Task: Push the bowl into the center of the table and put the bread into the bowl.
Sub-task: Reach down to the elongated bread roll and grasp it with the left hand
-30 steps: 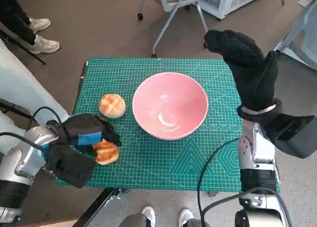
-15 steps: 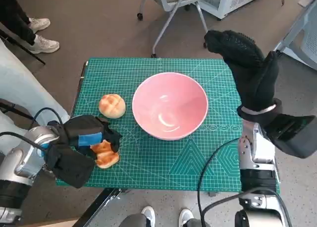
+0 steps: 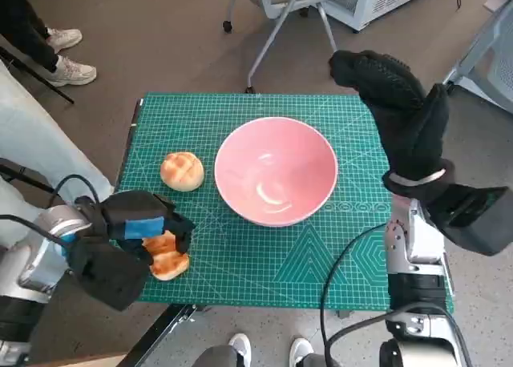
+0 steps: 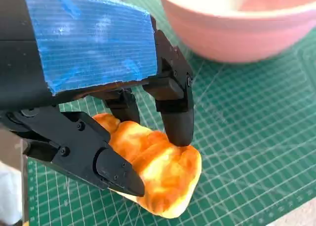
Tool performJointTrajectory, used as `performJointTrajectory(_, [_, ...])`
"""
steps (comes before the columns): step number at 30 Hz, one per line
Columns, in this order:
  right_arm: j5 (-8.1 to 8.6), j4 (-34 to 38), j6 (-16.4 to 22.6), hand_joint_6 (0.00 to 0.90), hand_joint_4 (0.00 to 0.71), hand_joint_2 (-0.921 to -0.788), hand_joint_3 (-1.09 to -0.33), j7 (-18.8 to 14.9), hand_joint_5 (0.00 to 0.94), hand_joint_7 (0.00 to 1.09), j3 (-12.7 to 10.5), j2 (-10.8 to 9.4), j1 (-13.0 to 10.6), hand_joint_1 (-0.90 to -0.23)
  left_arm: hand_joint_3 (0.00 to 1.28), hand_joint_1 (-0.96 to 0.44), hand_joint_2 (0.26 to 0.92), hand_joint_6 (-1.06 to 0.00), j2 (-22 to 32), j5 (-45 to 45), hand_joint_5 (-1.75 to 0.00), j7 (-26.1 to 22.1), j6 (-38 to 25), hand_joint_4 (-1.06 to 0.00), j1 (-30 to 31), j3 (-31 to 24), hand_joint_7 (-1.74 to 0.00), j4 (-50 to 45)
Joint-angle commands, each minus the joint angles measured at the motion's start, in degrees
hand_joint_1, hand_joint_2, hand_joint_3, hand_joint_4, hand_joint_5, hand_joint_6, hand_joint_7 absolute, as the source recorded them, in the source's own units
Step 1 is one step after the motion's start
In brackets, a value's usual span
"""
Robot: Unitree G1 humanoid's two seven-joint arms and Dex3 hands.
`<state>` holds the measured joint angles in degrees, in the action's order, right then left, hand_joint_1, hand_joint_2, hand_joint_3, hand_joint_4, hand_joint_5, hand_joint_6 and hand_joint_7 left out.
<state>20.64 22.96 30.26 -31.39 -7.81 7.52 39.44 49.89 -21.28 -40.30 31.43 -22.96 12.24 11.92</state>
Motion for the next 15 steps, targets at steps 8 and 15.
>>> performJointTrajectory(8, [0.73,0.68,-0.67,-0.001,0.146,-0.921,-0.777,-0.77,0.0,0.54,-0.42,-0.15,-0.96,-0.669,0.03,0.0,0.92,-0.68,1.96,3.28,-1.17,-0.56,0.49,-0.73,0.3,-3.41,-1.07,-3.19])
performJointTrajectory(15, [0.67,0.68,-0.64,-0.001,0.146,-0.921,-0.778,-0.88,0.0,0.54,-0.57,-0.06,-1.03,-0.668,0.03,0.0,0.919,-0.68,2.76,5.65,-1.17,-0.88,0.26,-0.74,-0.18,-5.53,-1.04,-4.94])
